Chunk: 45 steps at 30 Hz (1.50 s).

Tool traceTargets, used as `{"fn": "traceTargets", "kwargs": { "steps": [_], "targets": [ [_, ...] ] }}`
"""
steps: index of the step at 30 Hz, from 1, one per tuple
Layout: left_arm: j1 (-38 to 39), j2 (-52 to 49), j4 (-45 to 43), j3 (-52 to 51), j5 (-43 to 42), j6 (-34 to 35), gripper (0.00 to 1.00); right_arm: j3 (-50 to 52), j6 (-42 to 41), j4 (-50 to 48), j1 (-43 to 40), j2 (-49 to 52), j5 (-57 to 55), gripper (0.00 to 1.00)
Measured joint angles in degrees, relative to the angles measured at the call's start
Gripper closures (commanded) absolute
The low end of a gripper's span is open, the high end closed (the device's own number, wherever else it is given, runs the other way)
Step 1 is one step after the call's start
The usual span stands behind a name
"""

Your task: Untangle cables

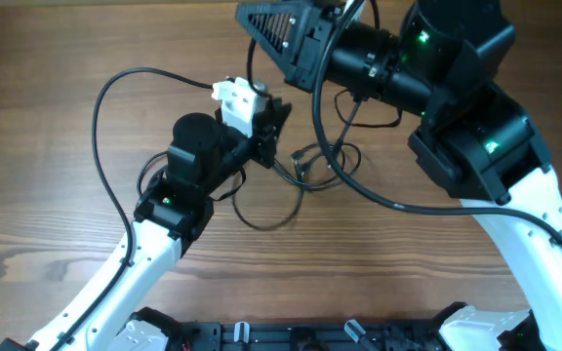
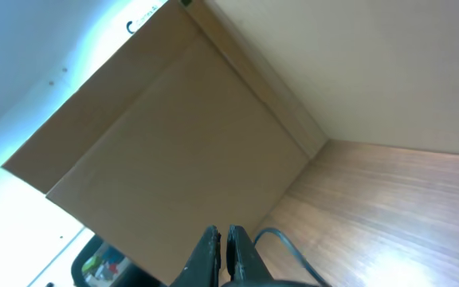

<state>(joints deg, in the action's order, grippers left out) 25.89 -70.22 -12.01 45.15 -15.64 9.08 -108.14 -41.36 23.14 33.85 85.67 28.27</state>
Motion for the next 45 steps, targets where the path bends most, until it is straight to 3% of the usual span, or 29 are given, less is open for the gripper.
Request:
{"fn": "traceTargets", "kwargs": {
  "steps": [3, 5, 6, 9, 10, 13, 21, 27, 33, 39, 42, 45],
  "targets": [
    [0.0, 0.0, 0.04, 0.0, 0.31, 0.5, 0.96, -0.02, -0.07, 3.1, -3.72, 0.0, -0.96, 0.94],
    [-0.02, 0.04, 0.17, 0.0, 0.55, 1.46, 0.96, -0.02, -0.39, 6.78, -6.32, 0.0, -3.19, 0.71],
    [-0.02, 0.04, 0.22, 0.0, 0.66, 1.88, 0.96, -0.02, -0.39, 8.74, -7.87, 0.0, -4.57, 0.52],
    [-0.35, 0.9, 0.04, 0.0, 0.81, 3.91, 0.96, -0.02, -0.59, 13.79, -12.72, 0.0, -8.35, 0.21],
    [-0.57, 1.77, -0.15, 0.0, 0.81, 4.74, 0.96, -0.02, -0.59, 15.19, -14.1, 0.0, -9.09, 0.12],
    [-1.51, 5.64, -3.41, 0.02, 0.81, 8.74, 0.96, -0.02, -0.66, 19.91, -17.66, 0.0, -11.08, 0.01],
    [-1.97, 16.74, -22.56, 0.59, 1.42, 17.81, 0.96, -0.02, 1.18, 30.82, -21.31, 0.0, -20.5, 0.0],
    [-1.97, 17.31, -40.33, 0.96, 13.25, 22.6, 0.96, -0.02, 2.86, 33.2, -21.31, 0.0, -22.14, 0.0],
    [-1.97, 16.02, -40.79, 4.81, 24.48, 23.34, 0.96, -0.02, 4.17, 33.48, -21.31, 0.0, -22.58, 0.0],
    [-1.97, 11.8, -38.62, 10.38, 34.29, 16.74, 0.96, -0.02, 4.2, 34.82, -21.31, 0.0, -22.6, 0.0],
    [-1.97, 8.22, -33.11, 11.02, 36.11, 10.34, 0.96, 0.0, 4.2, 35.19, -21.31, 0.0, -22.6, 0.0],
    [-2.16, 2.84, -29.66, 11.06, 38.05, -0.83, 0.96, -0.02, 4.2, 35.32, -21.31, 0.0, -22.62, 0.0]
  ]
}}
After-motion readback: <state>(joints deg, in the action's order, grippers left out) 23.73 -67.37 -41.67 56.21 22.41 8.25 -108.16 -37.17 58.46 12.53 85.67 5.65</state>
